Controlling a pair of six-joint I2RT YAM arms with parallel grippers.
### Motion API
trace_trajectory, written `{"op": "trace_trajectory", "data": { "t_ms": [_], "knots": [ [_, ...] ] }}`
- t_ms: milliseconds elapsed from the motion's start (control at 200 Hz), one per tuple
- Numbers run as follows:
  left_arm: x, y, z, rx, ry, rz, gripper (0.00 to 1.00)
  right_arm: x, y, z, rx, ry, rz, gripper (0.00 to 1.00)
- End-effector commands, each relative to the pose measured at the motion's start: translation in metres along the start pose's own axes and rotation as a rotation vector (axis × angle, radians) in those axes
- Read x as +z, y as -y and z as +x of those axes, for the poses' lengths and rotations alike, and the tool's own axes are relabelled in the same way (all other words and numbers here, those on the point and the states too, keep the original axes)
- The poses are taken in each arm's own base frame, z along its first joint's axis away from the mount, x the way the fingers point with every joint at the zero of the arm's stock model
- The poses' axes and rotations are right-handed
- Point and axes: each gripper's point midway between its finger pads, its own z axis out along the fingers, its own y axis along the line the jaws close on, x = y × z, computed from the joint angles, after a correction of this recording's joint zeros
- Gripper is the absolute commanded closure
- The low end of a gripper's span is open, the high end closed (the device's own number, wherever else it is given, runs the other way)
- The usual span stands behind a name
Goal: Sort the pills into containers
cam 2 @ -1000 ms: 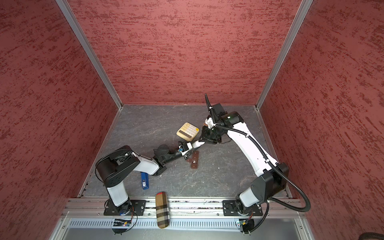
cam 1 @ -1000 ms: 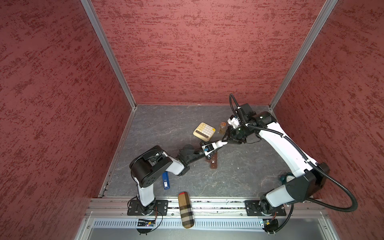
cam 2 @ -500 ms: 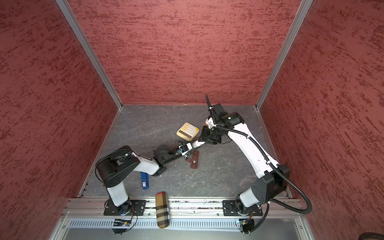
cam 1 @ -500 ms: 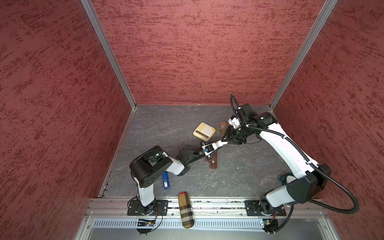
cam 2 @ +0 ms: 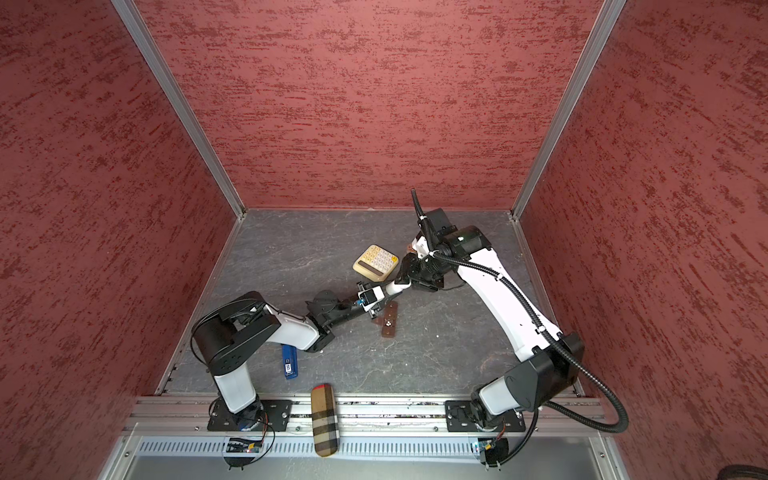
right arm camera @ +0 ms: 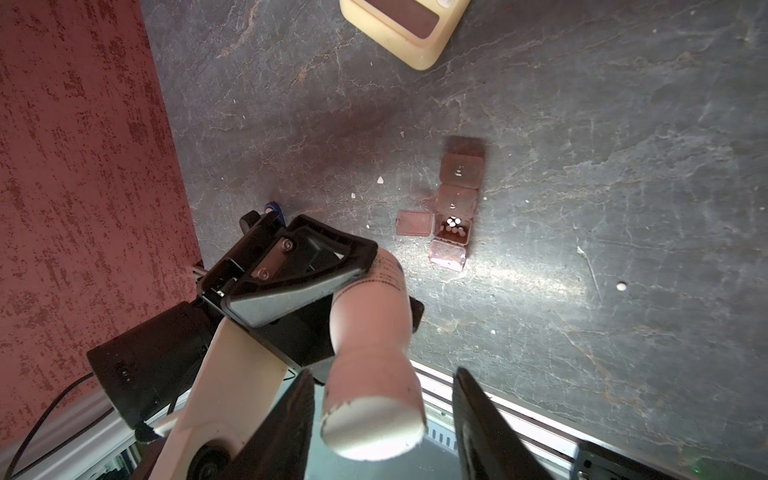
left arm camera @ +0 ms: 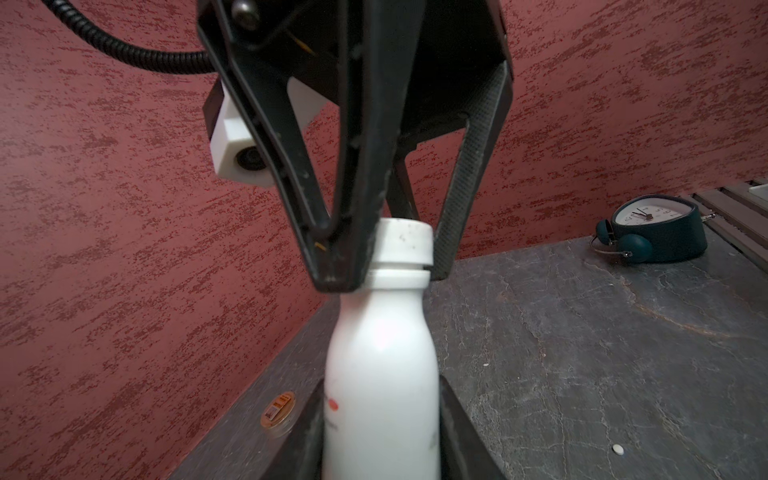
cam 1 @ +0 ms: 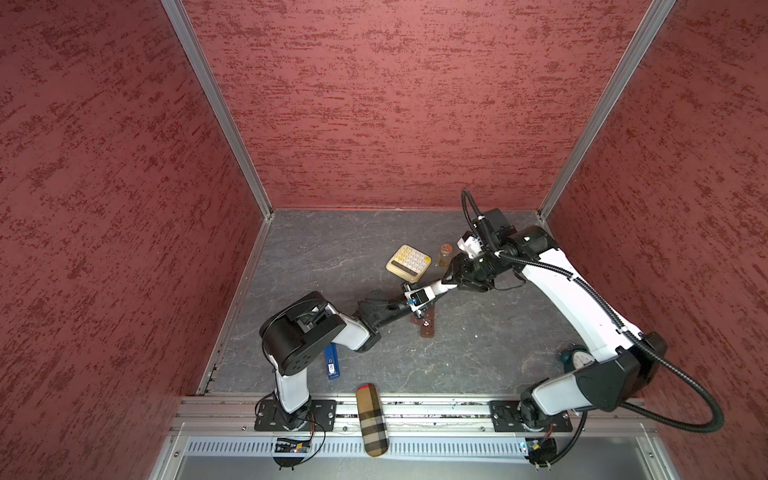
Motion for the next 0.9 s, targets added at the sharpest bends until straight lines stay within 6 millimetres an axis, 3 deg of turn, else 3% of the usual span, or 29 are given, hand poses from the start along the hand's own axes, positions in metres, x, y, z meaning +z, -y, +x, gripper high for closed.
{"op": "trace_trajectory", "data": {
  "t_ms": [0, 250, 501, 536, 897],
  "knots": [
    [0.002, 0.001, -0.004, -0.013, 0.023, 0.005, 1.00, -0.019, -0.006, -0.009, -0.054, 0.083, 0.009, 0.41],
    [-0.001, 0.002, -0.008, -0.034, 0.030, 0.014, 1.00, -0.019, -0.026, -0.021, -0.143, 0.129, -0.080, 0.39],
    [0.001, -0.002, -0.005, -0.060, 0.031, 0.017, 1.00, -0.027, -0.037, -0.013, -0.185, 0.104, -0.124, 0.45],
    [0.002, -0.002, -0.005, -0.060, 0.029, 0.018, 1.00, -0.037, -0.040, -0.008, -0.196, 0.120, -0.135, 0.46],
    [0.005, -0.004, -0.006, -0.069, 0.036, 0.024, 1.00, -0.032, -0.029, 0.002, -0.193, 0.078, -0.080, 0.47]
  ]
}}
